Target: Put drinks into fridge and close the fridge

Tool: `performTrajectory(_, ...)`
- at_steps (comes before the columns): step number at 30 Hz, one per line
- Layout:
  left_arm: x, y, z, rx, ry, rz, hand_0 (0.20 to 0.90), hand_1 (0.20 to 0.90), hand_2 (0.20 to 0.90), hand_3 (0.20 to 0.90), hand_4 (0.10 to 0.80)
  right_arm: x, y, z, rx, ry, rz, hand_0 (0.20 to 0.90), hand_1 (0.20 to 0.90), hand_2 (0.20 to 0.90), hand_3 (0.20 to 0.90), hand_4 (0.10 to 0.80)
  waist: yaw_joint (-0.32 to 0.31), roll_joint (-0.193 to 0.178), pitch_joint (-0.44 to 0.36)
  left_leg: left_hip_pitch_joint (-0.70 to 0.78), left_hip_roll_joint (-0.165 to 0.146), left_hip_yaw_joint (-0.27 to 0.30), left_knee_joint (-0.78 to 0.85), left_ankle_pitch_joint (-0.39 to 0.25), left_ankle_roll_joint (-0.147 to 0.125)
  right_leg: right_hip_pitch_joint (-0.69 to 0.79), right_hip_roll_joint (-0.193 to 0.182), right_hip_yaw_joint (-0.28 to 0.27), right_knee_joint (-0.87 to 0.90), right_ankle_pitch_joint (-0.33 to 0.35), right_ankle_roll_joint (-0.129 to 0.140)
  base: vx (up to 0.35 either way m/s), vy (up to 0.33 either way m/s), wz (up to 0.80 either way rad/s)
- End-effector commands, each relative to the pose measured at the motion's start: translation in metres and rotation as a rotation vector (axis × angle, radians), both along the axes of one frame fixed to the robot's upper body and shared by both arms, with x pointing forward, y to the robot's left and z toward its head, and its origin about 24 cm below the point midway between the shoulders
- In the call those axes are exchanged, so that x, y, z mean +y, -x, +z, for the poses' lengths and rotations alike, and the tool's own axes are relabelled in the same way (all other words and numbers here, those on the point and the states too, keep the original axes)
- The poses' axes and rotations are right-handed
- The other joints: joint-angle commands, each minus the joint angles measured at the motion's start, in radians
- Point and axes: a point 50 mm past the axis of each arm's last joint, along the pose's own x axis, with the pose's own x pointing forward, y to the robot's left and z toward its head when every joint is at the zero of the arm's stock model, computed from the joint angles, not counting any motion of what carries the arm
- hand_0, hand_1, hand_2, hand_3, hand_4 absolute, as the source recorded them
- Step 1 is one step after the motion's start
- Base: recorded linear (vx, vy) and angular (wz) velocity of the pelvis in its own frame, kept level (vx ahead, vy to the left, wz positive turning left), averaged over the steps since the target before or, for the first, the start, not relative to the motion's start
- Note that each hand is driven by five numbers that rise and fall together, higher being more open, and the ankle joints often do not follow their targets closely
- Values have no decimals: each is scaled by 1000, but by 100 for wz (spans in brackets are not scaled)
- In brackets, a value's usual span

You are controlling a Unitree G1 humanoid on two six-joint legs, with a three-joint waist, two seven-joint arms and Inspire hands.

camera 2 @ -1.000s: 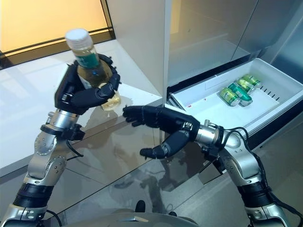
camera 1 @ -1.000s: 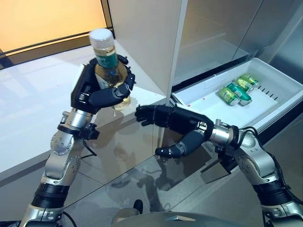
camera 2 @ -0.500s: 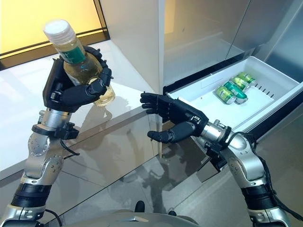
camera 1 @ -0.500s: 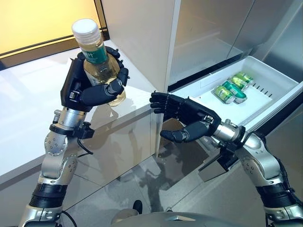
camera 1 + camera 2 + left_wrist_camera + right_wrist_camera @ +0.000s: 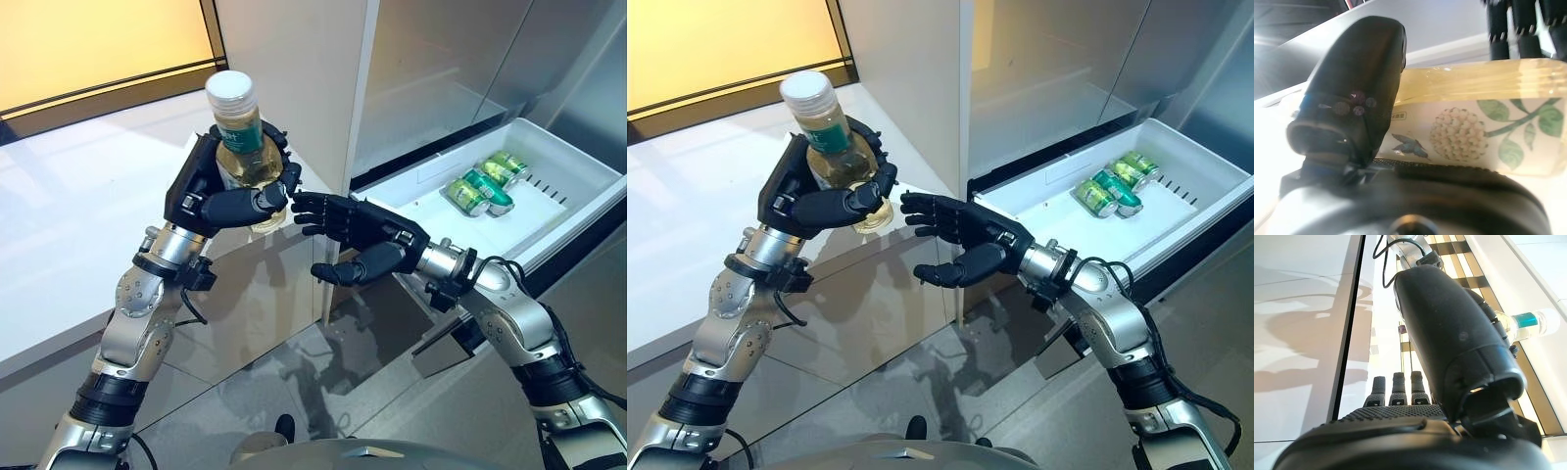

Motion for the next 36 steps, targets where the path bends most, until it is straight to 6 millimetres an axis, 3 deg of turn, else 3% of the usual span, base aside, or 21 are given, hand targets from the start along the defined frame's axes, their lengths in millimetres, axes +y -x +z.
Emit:
performTrajectory(1, -15, 8, 75, -359, 76, -131, 300, 300, 300, 200, 100, 20, -5, 47, -153, -159, 99, 900, 900, 900, 900, 800, -2, -10, -109, 24, -52, -14, 3, -87, 35, -51, -23, 55, 24, 58, 74, 0, 0, 0)
performTrajectory(36, -37, 0, 76, -297, 16, -249, 300, 300, 300, 200, 100, 60, -6, 77, -183, -203, 213, 900, 900, 900, 900, 800, 13, -12, -117, 24, -53, -14, 8, -88, 41, -48, -22, 55, 27, 56, 66, 0, 0, 0)
